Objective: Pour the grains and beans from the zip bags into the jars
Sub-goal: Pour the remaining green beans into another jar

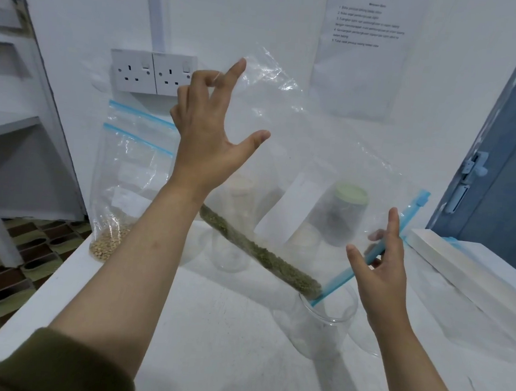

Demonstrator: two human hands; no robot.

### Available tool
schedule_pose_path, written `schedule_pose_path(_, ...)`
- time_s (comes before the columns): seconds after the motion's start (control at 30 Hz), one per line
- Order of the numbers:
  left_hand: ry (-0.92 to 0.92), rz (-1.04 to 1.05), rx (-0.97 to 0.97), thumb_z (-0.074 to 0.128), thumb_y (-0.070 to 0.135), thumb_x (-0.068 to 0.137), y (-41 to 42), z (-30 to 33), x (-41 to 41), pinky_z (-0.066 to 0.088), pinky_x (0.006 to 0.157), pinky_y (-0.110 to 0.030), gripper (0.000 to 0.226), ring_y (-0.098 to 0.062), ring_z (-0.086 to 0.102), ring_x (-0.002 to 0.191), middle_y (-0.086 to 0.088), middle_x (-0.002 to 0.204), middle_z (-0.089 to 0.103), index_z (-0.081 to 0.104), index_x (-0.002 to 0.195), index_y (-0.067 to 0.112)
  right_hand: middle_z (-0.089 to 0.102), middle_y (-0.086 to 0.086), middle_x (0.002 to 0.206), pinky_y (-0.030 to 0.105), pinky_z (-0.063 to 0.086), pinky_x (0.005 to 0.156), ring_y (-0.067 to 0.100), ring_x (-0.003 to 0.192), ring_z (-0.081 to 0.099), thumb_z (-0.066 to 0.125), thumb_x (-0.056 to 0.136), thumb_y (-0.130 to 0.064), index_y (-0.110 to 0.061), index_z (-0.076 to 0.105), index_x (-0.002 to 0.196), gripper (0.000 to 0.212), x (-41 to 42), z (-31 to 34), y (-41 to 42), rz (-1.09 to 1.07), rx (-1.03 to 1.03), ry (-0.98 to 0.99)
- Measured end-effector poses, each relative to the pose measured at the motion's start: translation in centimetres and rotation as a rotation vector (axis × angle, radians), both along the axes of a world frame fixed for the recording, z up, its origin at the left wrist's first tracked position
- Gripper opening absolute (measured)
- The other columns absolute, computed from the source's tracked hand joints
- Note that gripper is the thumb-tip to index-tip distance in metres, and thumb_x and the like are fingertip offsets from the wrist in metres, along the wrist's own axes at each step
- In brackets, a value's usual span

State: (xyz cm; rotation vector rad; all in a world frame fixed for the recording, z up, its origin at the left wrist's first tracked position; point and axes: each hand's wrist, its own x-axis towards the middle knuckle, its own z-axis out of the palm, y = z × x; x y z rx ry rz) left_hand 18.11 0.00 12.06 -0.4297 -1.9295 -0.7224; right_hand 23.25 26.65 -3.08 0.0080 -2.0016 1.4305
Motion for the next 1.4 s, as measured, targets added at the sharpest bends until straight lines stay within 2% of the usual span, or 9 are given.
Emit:
schedule_pose_path(0.33,0.026,-0.009,-0.019,0.072,0.052,0.079,0.3,0.0,0.1,0.018,0.097,-0.015,0.083,-0.025,0.041,0.118,-0.009,0.126,0.042,0.039,0.150,0.025,0.041,-0.009,0.116,0.020,0.044,0.085,0.008,0.097,0.050,0.070,0.090,-0.013,-0.044,0.020,0.155,0.087,0.0,-0.1,0.2,-0.012,-0.020,0.016)
schedule_pose_path(0.47,0.031,-0.006,-0.028,0.072,0.053,0.079,0.5,0.0,0.1,0.021,0.095,-0.023,0.083,-0.025,0.041,0.118,-0.009,0.126,0.043,0.039,0.150,0.025,0.039,-0.006,0.123,0.017,0.045,0.088,0.010,0.103,0.052,0.071,0.090,-0.015,-0.045,0.021,0.154,0.086,0.0,-0.2,0.3,-0.039,-0.010,0.020)
schedule_pose_path(0.77,0.032,-0.010,-0.032,0.073,0.053,0.078,0.9,-0.1,0.3,0.023,0.097,-0.028,0.083,-0.024,0.040,0.118,-0.009,0.128,0.042,0.040,0.149,0.026,0.031,-0.009,0.128,0.016,0.045,0.085,-0.002,0.095,0.050,0.072,0.089,-0.013,-0.037,0.051,0.137,0.057,0.5,-0.4,0.6,-0.174,-0.016,0.094)
schedule_pose_path(0.83,0.036,-0.010,-0.033,0.073,0.053,0.078,1.0,-0.1,0.3,0.022,0.098,-0.027,0.083,-0.023,0.039,0.118,-0.009,0.128,0.042,0.040,0.149,0.026,0.035,-0.009,0.124,0.015,0.046,0.083,0.006,0.096,0.050,0.071,0.090,-0.013,-0.036,0.058,0.128,0.046,0.7,-0.3,0.6,-0.184,0.033,0.115)
schedule_pose_path(1.0,0.057,-0.025,-0.047,0.073,0.052,0.078,1.1,-0.1,0.3,0.015,0.100,-0.014,0.082,-0.026,0.042,0.118,-0.010,0.127,0.043,0.041,0.149,0.024,0.046,-0.003,0.117,0.040,0.047,0.095,0.015,0.111,0.050,0.067,0.091,-0.004,-0.026,0.066,0.117,0.035,0.7,0.7,-0.3,-0.143,0.229,0.226)
schedule_pose_path(1.1,0.064,-0.030,-0.050,0.072,0.052,0.079,1.2,-0.3,0.3,0.015,0.100,-0.014,0.082,-0.028,0.043,0.117,-0.010,0.126,0.044,0.041,0.149,0.024,0.048,0.003,0.125,0.026,0.039,0.101,0.018,0.114,0.046,0.062,0.093,-0.009,-0.027,0.063,0.124,0.036,0.2,2.7,-1.4,-0.120,0.390,0.329)
schedule_pose_path(1.17,0.065,-0.035,-0.049,0.072,0.053,0.079,1.1,-0.4,0.3,0.017,0.100,-0.017,0.082,-0.028,0.043,0.117,-0.010,0.126,0.043,0.041,0.149,0.025,0.043,0.005,0.136,0.022,0.030,0.105,0.022,0.122,0.041,0.059,0.092,-0.016,-0.029,0.062,0.129,0.040,-0.3,4.7,-2.2,-0.117,0.491,0.352)
schedule_pose_path(1.3,0.074,-0.033,-0.055,0.072,0.053,0.079,1.2,-0.5,0.4,0.021,0.101,-0.023,0.081,-0.028,0.044,0.116,-0.011,0.126,0.044,0.041,0.149,0.024,0.027,0.009,0.157,0.039,0.015,0.115,0.028,0.142,0.025,0.058,0.094,-0.027,-0.037,0.056,0.136,0.044,-1.7,7.9,-3.1,-0.145,0.685,0.370)
schedule_pose_path(1.4,0.083,-0.030,-0.063,0.073,0.052,0.080,1.2,-0.6,0.5,0.016,0.101,-0.014,0.081,-0.029,0.045,0.115,-0.011,0.125,0.044,0.040,0.149,0.023,0.017,0.005,0.163,0.039,0.017,0.109,0.023,0.141,0.031,0.059,0.090,-0.029,-0.042,0.058,0.130,0.042,-2.6,9.0,-2.8,-0.072,0.692,0.347)
